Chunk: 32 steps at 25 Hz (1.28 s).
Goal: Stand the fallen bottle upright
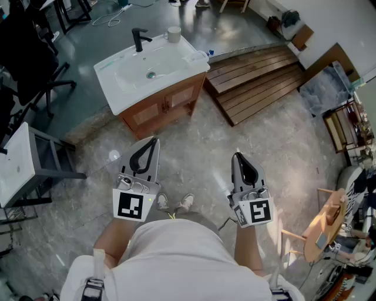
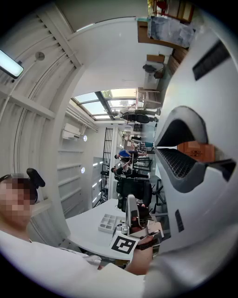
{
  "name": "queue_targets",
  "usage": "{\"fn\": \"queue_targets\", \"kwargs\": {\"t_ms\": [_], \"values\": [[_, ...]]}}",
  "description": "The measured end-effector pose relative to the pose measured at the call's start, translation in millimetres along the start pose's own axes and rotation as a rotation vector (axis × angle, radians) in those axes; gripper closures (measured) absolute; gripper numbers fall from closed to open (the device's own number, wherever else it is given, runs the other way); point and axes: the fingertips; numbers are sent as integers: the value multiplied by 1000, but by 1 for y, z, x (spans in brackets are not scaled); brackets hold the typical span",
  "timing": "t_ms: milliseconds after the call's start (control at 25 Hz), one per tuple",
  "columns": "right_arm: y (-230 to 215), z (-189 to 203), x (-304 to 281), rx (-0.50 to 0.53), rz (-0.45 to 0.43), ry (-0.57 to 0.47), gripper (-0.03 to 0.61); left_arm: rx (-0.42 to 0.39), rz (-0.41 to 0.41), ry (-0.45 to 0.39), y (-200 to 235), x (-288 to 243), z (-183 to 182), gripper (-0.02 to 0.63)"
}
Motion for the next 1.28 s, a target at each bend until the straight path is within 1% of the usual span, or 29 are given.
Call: {"fn": "queue_targets", "kwargs": {"t_ms": [200,400,680,880,1080,1280], "values": [[2,3,-8,4,-13,5,537,-4,-13,-7,5,-1,1,598],[-4,9,-8,-13,-44,-7,537,-10,-32,18,-4,0,10,598],[-29,26,15,-9,-94,-32,537,-42,-95,20,-33,7,11,598],[-40,36,24,-39,-100,-32,537,-55,-87,39,-50,-2,16,598],[-64,45,32,-51,-62,-15,537,-52,-60,25,-64,-28,20,598],[-105,52,22,-54,8,6,537,-39,-6,11,-69,-85,31,598]]}}
Point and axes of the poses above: the fingertips, and each gripper's own axes: x backward along the fingers, y to its left, z out of its underside, and after that the axes turned 8 degrees about -z, right-handed
